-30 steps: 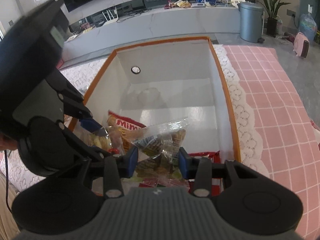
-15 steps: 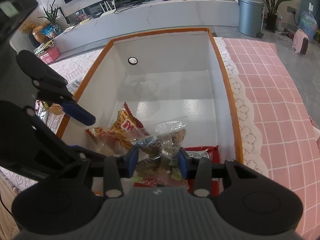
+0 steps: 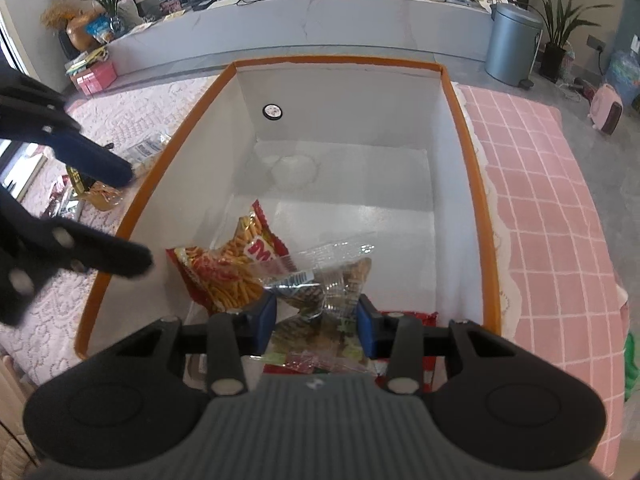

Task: Organize snacks
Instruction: 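Open the left tool to drop its bag while the right tool releases its bag into the box, then move both tools back toward the snacks on the table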

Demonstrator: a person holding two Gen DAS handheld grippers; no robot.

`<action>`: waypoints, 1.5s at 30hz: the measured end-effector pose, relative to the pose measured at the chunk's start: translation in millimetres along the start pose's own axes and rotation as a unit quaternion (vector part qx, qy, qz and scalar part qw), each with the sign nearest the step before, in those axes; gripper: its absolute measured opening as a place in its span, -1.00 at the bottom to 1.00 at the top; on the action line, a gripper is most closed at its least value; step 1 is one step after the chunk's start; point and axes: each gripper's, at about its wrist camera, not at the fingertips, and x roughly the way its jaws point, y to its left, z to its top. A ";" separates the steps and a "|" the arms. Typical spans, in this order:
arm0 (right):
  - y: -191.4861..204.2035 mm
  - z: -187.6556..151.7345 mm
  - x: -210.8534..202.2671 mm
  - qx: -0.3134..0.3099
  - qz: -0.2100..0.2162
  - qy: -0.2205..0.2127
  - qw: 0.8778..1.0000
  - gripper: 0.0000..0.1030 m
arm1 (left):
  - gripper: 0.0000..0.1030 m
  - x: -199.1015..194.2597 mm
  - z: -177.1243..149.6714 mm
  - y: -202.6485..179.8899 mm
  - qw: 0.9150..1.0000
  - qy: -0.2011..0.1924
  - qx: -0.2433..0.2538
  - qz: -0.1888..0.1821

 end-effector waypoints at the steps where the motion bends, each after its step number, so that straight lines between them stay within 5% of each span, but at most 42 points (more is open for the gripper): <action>1: 1.4 1.1 0.8 -0.004 -0.003 0.002 1.000 -0.21 | 0.43 -1.7 -2.3 3.4 1.000 -0.004 -0.008 0.003; 16: 10.1 6.6 29.3 -0.035 -0.050 0.054 0.997 -0.19 | 0.43 -4.8 -27.7 40.7 0.998 0.000 -0.059 0.038; 20: 13.4 9.2 26.6 -0.036 -0.057 0.049 0.997 0.08 | 0.43 -5.3 -33.0 46.0 0.996 0.000 -0.072 0.043; 25: 17.2 16.1 18.6 -0.033 -0.062 0.041 0.997 0.11 | 0.43 -12.0 -40.7 54.5 0.995 -0.007 -0.091 0.048; 34: 33.0 14.2 -23.3 -0.009 -0.083 -0.018 0.996 0.26 | 0.43 -31.7 -67.1 71.0 0.986 -0.046 -0.141 0.076; 45: 74.2 -6.3 -73.8 0.050 -0.051 -0.117 0.991 0.34 | 0.43 -70.6 -111.3 76.4 0.966 -0.115 -0.208 0.100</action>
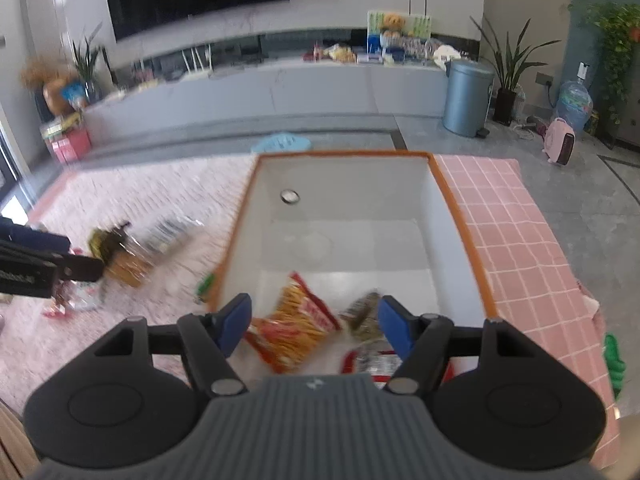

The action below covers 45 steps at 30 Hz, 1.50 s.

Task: Organize snacks
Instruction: 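Move both tools back toward the snacks on the table, then grasp the dark foil bag with the left tool while the right tool grasps the white-ball bag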

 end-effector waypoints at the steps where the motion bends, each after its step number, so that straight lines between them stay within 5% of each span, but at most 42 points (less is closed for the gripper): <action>1: 5.0 -1.8 -3.4 0.003 0.001 -0.006 1.000 0.34 | 0.43 -4.9 -2.7 2.9 1.000 -0.007 -0.008 0.000; 9: 51.4 -23.1 -18.2 0.038 0.043 -0.047 0.997 0.46 | 0.44 -30.6 -29.0 21.1 0.997 -0.051 -0.041 0.033; 20: 106.9 -30.8 6.5 0.049 0.095 -0.038 0.994 0.54 | 0.44 -17.3 -58.0 65.1 0.992 -0.036 -0.116 0.043; 37: 156.9 -34.7 87.3 -0.007 0.079 -0.014 0.997 0.54 | 0.44 27.0 -65.6 120.1 0.982 -0.024 -0.180 0.046; 45: 175.8 -35.1 120.0 -0.050 0.090 -0.025 0.994 0.38 | 0.44 45.6 -71.5 141.4 0.981 -0.028 -0.186 0.050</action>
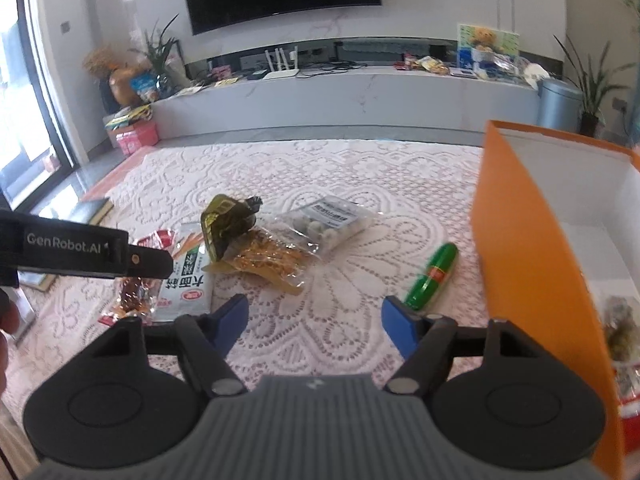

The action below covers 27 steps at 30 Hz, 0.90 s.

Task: Organize snacks
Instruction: 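Grasp the dark foil bag with the left tool while the right tool grasps the white-ball bag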

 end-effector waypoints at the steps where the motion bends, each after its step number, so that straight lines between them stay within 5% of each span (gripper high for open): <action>1: 1.2 0.3 4.1 -0.005 -0.001 -0.001 1.000 0.37 | 0.44 1.7 0.9 1.7 1.000 -0.002 -0.001 0.002; 6: 2.2 7.5 23.4 -0.024 -0.013 -0.004 1.000 0.25 | 0.44 14.7 11.3 -1.7 1.000 0.000 0.014 -0.015; 13: -9.7 24.8 46.3 -0.025 -0.040 -0.007 0.999 0.25 | 0.43 42.7 32.8 -18.5 0.997 -0.017 0.069 0.008; 17: -10.9 33.9 60.4 -0.027 -0.037 -0.010 0.999 0.25 | 0.26 66.5 38.8 -30.3 0.989 -0.024 0.138 0.043; 27: -18.2 50.9 85.9 0.030 -0.016 -0.004 0.999 0.26 | 0.26 98.5 40.6 -37.0 0.974 -0.042 0.218 0.037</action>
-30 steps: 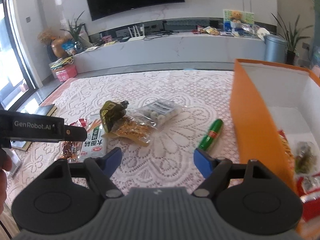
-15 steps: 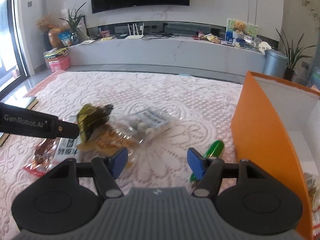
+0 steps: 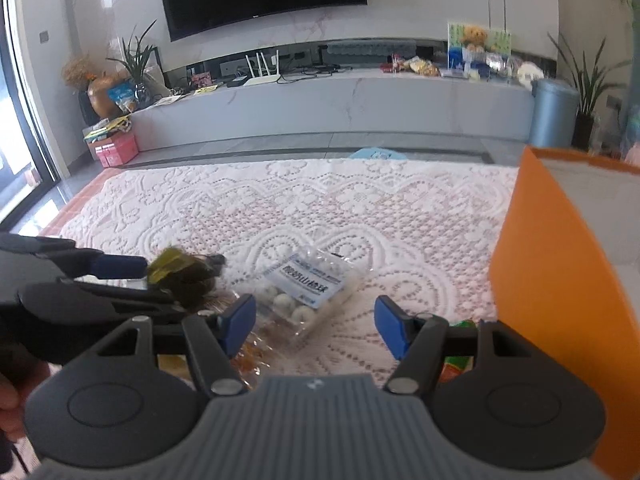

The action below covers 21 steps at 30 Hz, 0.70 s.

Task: Organize snacks
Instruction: 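Grasp the dark foil bag with the left tool while the right tool grasps the white-ball bag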

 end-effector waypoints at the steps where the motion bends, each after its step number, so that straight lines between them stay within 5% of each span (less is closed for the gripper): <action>1: -0.5 0.9 2.5 0.008 0.003 0.003 1.000 0.26 | 0.26 1.7 0.4 -1.4 1.000 -0.005 0.007 -0.002; 12: -22.7 12.5 29.6 0.114 0.028 0.038 0.992 0.34 | 0.25 23.4 8.3 -12.5 0.993 -0.022 0.107 -0.032; 21: -23.0 23.5 56.0 0.167 0.045 0.085 0.981 0.44 | -0.07 36.8 9.3 -6.5 0.994 0.016 0.105 -0.022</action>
